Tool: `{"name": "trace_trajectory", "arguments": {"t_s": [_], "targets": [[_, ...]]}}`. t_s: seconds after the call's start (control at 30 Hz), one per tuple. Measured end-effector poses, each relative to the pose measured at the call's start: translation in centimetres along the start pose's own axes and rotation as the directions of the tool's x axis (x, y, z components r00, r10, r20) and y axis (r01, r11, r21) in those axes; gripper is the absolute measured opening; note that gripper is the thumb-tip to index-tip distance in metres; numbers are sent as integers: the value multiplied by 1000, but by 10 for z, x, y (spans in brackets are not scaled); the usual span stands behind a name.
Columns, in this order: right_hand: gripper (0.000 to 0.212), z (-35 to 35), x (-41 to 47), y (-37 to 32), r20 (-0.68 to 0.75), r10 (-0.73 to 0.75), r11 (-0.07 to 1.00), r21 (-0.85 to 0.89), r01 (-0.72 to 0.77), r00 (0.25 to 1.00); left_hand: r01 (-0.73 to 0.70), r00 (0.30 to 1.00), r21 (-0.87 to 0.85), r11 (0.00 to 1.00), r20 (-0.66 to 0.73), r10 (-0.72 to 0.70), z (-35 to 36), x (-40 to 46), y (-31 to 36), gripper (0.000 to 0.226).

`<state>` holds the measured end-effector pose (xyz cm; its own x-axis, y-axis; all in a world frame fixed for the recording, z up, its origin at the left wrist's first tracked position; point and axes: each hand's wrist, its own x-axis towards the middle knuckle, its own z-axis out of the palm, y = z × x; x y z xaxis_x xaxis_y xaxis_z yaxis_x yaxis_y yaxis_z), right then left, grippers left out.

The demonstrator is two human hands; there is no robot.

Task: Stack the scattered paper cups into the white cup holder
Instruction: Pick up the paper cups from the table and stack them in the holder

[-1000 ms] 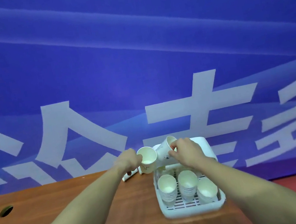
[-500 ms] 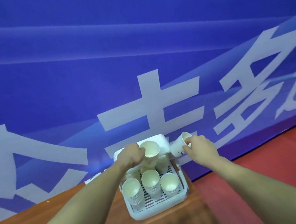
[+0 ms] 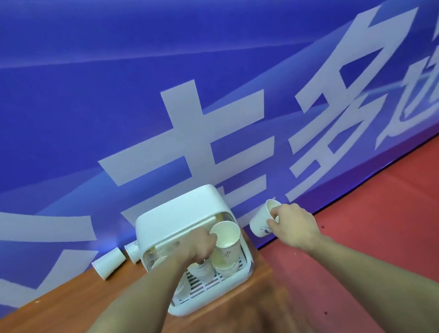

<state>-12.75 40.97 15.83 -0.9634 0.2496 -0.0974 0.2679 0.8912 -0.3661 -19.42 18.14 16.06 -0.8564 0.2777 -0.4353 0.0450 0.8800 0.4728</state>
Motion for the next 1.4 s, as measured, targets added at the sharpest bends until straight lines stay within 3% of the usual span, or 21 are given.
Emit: {"name": "trace_trajectory", "arguments": {"t_s": [0.17,0.27,0.4,0.8,0.93,1.13,1.27,1.4], "targets": [[18,22,-6,14,64,36,999,-17,-35,997,54,998,59,997,5,-55,19,8,-18,24],[18,35,-12,20,99,58,998,-33,-55,993,87,996,103,991,5,-88,31,10,-27,39],[17,50,-20,24,131,68,997,-45,-63,989,109,994,174,979,-32,-105,43,11,-35,36],[19,52,-28,8,124,14,997,-71,-5,992,96,995,248,964,-60,-84,40,9,-33,44],[21,37,-21,-9,84,-69,995,-65,75,994,99,991,223,970,-110,-76,23,1,-33,47],[23,13,-15,-54,37,-310,935,-167,312,950,126,981,186,975,-171,-94,-12,-12,-36,52],[23,19,-13,-75,95,-439,849,-284,447,894,171,976,189,967,-169,-139,-24,-21,-47,49],[14,38,-13,-86,192,-451,781,-387,490,871,165,984,204,965,-106,-146,-24,-26,-67,46]]}}
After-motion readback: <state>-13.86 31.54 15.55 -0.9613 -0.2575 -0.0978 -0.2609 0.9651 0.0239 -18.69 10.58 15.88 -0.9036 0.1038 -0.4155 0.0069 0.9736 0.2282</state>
